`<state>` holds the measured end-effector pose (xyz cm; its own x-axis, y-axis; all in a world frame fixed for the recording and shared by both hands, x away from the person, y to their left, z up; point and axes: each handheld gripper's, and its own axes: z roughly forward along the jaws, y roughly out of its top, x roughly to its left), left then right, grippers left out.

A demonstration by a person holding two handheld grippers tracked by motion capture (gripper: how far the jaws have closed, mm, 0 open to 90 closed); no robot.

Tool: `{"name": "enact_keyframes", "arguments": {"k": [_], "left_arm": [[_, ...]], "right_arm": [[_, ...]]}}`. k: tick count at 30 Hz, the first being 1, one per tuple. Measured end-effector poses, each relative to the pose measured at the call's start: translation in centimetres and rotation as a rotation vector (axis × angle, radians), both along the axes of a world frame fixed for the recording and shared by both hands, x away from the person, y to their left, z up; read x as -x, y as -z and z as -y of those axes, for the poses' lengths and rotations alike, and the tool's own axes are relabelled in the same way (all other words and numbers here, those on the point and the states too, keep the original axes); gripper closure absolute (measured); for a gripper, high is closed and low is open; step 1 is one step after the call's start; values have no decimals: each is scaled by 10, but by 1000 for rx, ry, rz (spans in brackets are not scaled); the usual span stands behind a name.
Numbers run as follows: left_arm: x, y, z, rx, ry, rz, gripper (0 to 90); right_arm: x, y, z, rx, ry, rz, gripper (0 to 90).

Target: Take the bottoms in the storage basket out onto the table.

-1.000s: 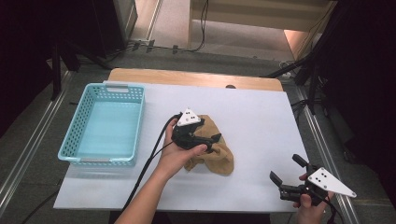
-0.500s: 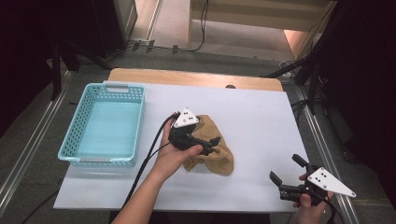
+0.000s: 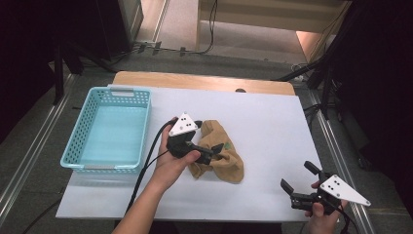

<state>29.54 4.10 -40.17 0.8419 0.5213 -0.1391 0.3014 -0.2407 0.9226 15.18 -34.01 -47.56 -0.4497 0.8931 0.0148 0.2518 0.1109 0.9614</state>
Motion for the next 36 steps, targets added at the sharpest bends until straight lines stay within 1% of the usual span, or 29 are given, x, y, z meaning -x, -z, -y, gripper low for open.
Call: {"name": "enact_keyframes", "arguments": {"k": [2,7,11,14,17,22,30,36], "left_arm": [[1,-1,-4,1,1,4,0],[5,-3,-16,13,-21,21,0],[8,-2,-25,13,-38,28,0],[9,-1,-32,11,-50,32,0],[11,1,-40,17,-63,29,0],[15,3,-52,25,-83,37,0],[23,7,-72,16,-123,50,0],[29,9,-84,25,-142,52,0]], "right_arm": [[0,0,0,0,0,-1,0],[0,0,-1,-3,1,-3,0],[0,1,-1,0,1,-3,0],[0,1,-1,-1,1,-3,0],[0,1,-1,-1,1,-4,0],[0,1,-2,-1,2,-5,0],[0,1,-2,1,4,-7,0],[0,1,-3,2,4,-7,0]]}}
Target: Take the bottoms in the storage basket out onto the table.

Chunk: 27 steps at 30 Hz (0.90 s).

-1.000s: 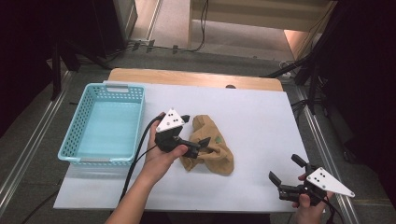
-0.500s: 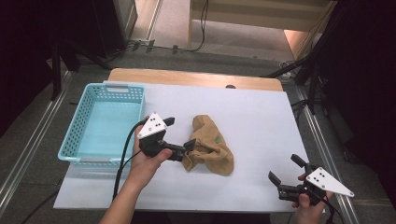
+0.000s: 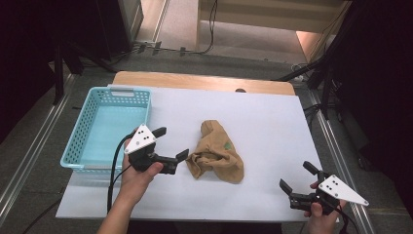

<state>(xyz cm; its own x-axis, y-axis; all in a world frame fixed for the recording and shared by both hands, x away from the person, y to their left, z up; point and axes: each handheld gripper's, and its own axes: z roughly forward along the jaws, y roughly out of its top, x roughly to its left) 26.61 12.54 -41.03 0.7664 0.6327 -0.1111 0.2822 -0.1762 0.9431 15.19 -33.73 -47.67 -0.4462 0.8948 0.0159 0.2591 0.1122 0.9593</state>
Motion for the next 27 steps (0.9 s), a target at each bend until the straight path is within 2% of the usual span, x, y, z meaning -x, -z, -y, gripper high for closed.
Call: {"name": "enact_keyframes", "arguments": {"k": [7,27], "left_arm": [[7,3,-17,3,-24,8,0],[22,22,-55,-3,-97,-1,0]], "right_arm": [[0,0,0,0,2,-1,0],[0,1,-1,4,1,-1,0]]}}
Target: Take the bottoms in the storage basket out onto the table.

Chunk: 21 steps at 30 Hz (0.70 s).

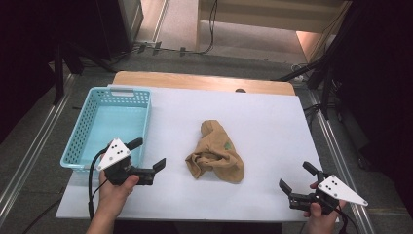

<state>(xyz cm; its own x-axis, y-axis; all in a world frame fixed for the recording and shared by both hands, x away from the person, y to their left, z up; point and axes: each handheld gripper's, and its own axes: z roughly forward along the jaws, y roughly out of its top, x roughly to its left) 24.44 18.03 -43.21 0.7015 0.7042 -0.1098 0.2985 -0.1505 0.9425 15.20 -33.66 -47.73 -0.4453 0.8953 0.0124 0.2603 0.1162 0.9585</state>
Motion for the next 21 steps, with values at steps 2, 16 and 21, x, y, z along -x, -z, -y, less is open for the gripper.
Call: {"name": "enact_keyframes", "arguments": {"k": [2,16,21], "left_arm": [[1,1,-5,3,-11,-3,0],[14,14,-29,23,-69,8,0],[19,18,-38,15,-77,10,0]], "right_arm": [[0,0,0,-1,4,-1,0],[0,0,2,2,6,1,0],[0,0,5,0,12,1,0]]}}
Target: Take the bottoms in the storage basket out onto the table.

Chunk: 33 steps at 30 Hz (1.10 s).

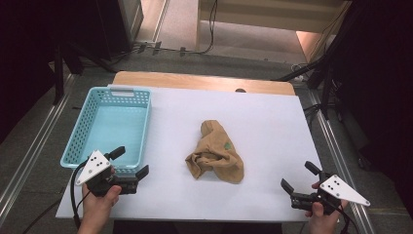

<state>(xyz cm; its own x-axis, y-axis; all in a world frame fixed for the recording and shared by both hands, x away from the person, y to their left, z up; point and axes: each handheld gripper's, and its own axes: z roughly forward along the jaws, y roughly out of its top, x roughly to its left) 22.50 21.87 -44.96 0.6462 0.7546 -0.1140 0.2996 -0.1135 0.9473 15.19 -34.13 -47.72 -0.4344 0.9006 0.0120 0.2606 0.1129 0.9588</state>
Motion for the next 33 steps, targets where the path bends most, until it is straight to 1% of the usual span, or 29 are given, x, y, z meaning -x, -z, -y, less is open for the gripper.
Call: {"name": "enact_keyframes", "arguments": {"k": [6,8,15,17,22,24,29,31,33], "left_arm": [[5,7,-13,3,-32,-10,0],[7,8,-17,-4,-38,-9,0],[12,12,-32,-5,-67,-15,0],[13,13,-36,-10,-71,-13,0],[17,18,-43,-27,-87,-30,0],[19,20,-46,-26,-91,-27,0],[25,20,-53,-23,-96,-15,0],[27,19,-56,-29,-103,-10,0],[29,19,-59,-25,-105,-13,0]], "right_arm": [[-1,0,0,1,0,0,0],[0,1,-1,1,0,-2,0],[-1,1,-1,3,0,-6,0],[-1,1,-1,4,1,-5,0],[-1,2,0,1,4,-9,0],[-2,2,1,1,4,-8,0],[-2,3,2,-1,11,-13,0],[-2,3,2,0,11,-12,0],[-2,3,3,1,11,-12,0]]}}
